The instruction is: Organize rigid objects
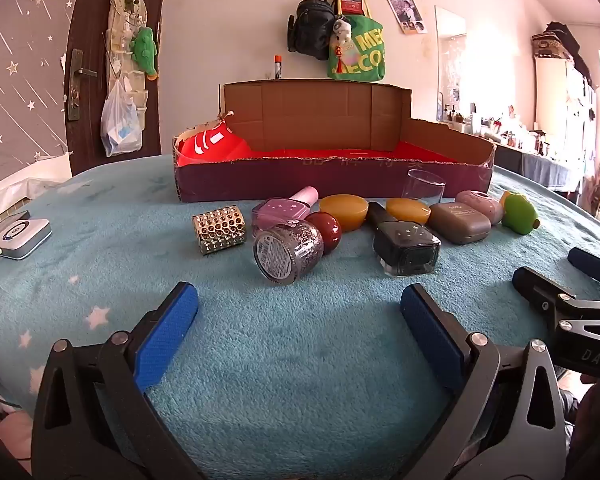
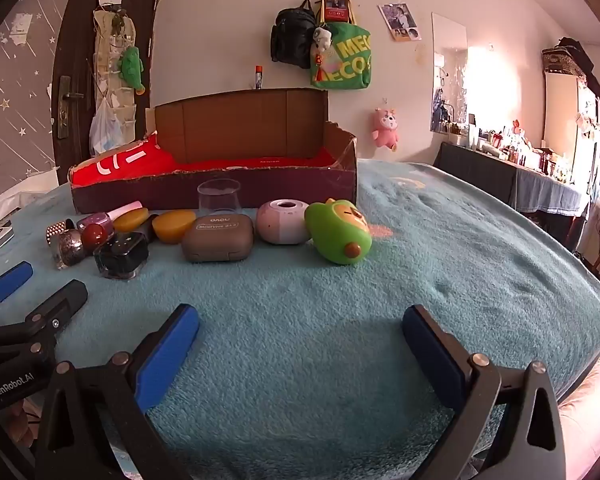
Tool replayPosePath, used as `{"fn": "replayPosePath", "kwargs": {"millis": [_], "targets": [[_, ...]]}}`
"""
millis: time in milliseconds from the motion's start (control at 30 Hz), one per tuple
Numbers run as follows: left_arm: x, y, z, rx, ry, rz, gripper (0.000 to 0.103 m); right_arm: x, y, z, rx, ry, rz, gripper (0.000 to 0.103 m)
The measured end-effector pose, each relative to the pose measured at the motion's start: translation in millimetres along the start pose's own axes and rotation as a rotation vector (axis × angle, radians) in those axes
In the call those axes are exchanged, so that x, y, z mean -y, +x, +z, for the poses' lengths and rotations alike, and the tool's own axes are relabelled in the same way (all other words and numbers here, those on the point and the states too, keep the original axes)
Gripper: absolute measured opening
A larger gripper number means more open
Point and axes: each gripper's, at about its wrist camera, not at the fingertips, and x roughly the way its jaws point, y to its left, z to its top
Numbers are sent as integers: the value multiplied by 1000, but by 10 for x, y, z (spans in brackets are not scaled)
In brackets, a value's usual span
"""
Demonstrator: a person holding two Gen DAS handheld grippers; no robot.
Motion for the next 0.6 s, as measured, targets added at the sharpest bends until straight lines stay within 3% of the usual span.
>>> {"fn": "replayPosePath", "kwargs": {"millis": [600], "targets": [[1,1,1,-3,0,-1,103,-5,-2,-9,9,-6,-2,103]]}}
